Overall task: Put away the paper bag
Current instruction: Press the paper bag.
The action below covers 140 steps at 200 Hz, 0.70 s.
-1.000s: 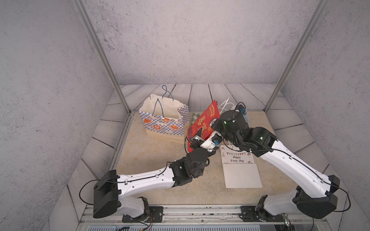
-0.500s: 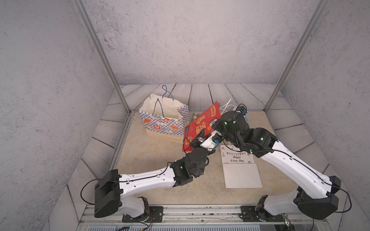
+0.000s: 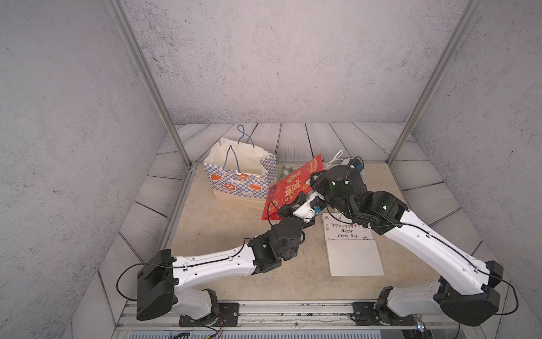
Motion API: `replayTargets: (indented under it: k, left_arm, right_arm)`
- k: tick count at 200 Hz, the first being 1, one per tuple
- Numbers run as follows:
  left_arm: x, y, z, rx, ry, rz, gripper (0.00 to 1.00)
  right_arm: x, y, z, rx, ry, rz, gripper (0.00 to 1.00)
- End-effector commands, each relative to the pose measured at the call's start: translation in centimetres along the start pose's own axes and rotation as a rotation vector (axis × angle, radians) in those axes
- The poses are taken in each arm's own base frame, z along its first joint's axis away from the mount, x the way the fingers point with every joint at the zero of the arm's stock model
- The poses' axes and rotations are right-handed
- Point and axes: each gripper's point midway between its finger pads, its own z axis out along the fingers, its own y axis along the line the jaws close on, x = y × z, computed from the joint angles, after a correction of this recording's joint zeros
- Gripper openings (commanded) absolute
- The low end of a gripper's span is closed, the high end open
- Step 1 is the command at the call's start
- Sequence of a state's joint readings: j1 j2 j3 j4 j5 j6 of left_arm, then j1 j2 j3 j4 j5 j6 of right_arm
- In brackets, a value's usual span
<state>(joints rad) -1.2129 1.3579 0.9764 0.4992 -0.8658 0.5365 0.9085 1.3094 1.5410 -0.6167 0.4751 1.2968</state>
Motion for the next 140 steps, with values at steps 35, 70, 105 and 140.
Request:
replayTargets:
  k: [35, 70, 105, 140]
  left_arm:
    - [2.4, 2.9, -0.8, 0.015, 0.066, -0.18, 0.0]
    - [3.7, 3.4, -1.5, 0.084, 0.1, -0.285, 0.0]
    - [3.1, 5.0, -2.4, 0.22, 0.073, -0.475, 0.0]
    - [2.6, 6.1, -4.0, 0.403, 0.044, -0.623, 0.0]
  right_arm:
    - [-2.7, 4.7, -5.8, -0.377, -0.099, -0.12, 0.99]
    - [-3.9, 4.2, -10.9, -0.596, -0.212, -0.269, 0.99]
    - [-2.4, 0.2, -13.0, -0.546, -0.219, -0.694, 0.99]
    - [0.6, -4.5, -9.9, -0.286, 0.022, -1.093, 0.99]
